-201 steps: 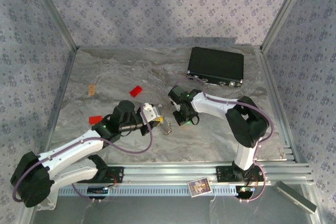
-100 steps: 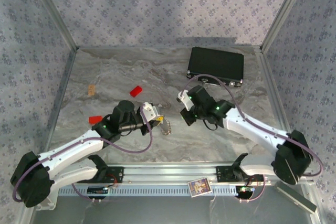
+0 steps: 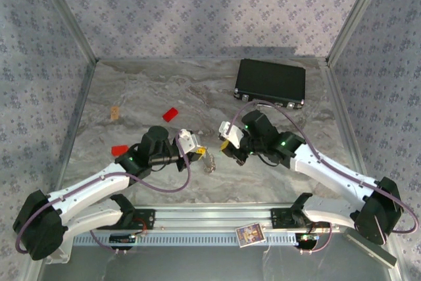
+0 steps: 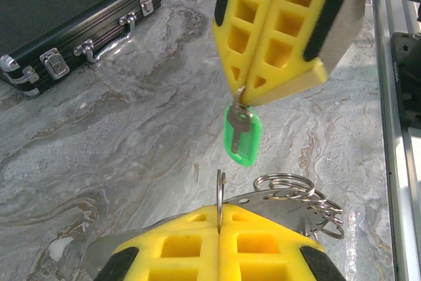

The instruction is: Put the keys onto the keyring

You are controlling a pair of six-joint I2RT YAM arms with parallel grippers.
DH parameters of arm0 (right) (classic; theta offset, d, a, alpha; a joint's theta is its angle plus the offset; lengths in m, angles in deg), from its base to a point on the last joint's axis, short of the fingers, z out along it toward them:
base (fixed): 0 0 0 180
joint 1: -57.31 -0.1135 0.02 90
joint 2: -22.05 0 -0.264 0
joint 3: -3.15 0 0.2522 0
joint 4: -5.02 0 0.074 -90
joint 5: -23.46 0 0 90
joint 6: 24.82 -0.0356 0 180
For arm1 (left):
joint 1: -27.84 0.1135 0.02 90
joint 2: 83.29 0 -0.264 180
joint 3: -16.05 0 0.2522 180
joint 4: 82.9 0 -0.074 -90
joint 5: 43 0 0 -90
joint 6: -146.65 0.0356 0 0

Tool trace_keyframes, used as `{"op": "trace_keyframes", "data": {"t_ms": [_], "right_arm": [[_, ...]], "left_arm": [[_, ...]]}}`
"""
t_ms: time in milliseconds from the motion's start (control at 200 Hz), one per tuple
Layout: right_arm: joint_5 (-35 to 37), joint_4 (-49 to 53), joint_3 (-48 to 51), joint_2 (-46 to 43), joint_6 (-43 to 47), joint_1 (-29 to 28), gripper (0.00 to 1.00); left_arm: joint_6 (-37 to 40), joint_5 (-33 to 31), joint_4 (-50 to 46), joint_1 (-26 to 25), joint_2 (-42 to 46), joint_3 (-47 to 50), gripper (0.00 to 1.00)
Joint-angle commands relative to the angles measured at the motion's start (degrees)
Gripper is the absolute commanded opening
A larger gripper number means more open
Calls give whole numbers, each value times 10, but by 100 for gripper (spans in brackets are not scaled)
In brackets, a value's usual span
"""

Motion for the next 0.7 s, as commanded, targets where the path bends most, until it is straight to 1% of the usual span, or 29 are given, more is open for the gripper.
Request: {"op": "trace_keyframes", "data": {"t_ms": [0,290,695], "right_arm": [[-49,29,-29,-7,51,-9,0],[-58,26,-61,11,88,-27,0],[-18,24,-80,41,93,-54,0]], "left_arm": [[2,24,6,-4,5,-25,0],[14,40,-8,-10,-14,-42,0],[9,40,-14,-12,-15,-44,0]]}}
